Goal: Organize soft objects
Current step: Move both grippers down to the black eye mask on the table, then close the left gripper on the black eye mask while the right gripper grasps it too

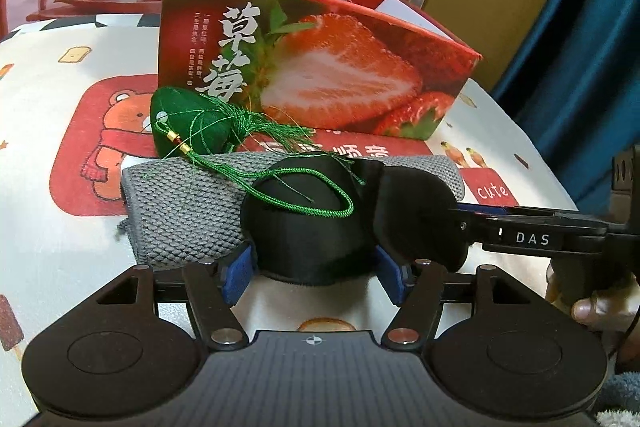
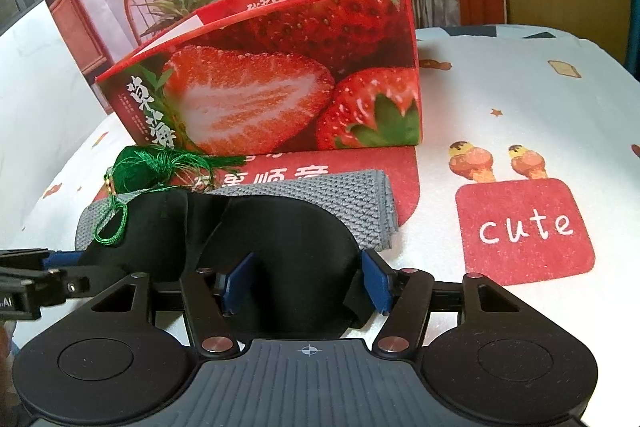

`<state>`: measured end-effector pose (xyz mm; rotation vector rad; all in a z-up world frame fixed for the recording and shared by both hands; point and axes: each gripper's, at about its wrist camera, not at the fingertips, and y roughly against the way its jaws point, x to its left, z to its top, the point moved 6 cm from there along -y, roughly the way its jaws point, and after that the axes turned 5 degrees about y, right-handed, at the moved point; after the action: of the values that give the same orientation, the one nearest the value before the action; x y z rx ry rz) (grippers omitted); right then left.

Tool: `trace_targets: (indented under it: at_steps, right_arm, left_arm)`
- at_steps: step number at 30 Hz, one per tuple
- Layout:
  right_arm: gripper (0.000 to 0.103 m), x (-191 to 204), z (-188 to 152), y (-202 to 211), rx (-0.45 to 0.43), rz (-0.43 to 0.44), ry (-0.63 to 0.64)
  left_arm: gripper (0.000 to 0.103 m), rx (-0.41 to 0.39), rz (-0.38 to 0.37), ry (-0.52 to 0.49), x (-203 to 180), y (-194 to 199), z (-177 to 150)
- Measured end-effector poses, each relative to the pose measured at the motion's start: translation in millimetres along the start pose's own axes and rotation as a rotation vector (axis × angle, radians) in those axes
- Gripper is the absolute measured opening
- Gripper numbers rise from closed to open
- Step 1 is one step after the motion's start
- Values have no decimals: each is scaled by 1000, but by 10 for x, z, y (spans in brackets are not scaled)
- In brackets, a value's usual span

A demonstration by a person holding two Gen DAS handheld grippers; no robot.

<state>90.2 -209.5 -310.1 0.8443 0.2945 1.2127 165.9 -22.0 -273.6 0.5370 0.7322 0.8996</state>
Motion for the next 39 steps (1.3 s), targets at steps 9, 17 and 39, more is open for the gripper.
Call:
trace_targets:
  at_steps: [9, 17, 39]
  right_arm:
    - [57, 29, -25, 16, 2, 8, 9]
    - [58, 30, -36, 17, 3, 7, 13]
    - [57, 56, -75, 243, 39, 2, 17]
  left_arm:
    - [71, 6, 30, 56, 63, -56, 102]
    - [65, 7, 95, 75, 122, -199, 196]
    - [40, 23, 128, 91, 104, -89, -53]
